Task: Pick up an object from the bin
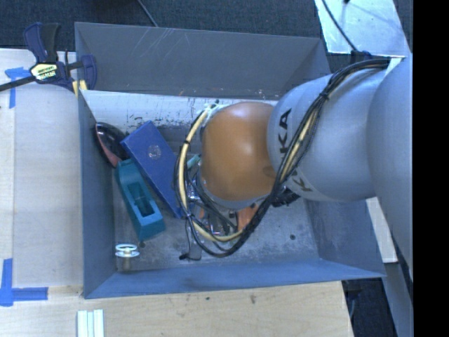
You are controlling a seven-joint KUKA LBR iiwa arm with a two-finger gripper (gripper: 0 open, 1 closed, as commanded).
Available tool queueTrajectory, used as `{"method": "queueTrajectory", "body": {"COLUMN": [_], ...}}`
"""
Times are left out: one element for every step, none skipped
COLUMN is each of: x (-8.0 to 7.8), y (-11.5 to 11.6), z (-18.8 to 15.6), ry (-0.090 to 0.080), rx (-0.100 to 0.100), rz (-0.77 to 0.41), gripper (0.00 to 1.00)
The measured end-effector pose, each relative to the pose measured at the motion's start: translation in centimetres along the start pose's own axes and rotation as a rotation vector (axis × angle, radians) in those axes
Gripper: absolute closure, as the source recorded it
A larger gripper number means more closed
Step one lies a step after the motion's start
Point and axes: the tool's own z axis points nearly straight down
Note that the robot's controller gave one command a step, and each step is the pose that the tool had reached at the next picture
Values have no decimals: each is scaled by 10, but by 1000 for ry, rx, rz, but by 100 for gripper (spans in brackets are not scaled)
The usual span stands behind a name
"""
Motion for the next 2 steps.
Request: {"method": "queueTrajectory", "body": {"x": [-2,-26], "y": [-1,-65], "z": [-5,39], "ry": [-8,-9], "rx": [-2,-2], "rz": [4,106], "gripper": [0,0]}}
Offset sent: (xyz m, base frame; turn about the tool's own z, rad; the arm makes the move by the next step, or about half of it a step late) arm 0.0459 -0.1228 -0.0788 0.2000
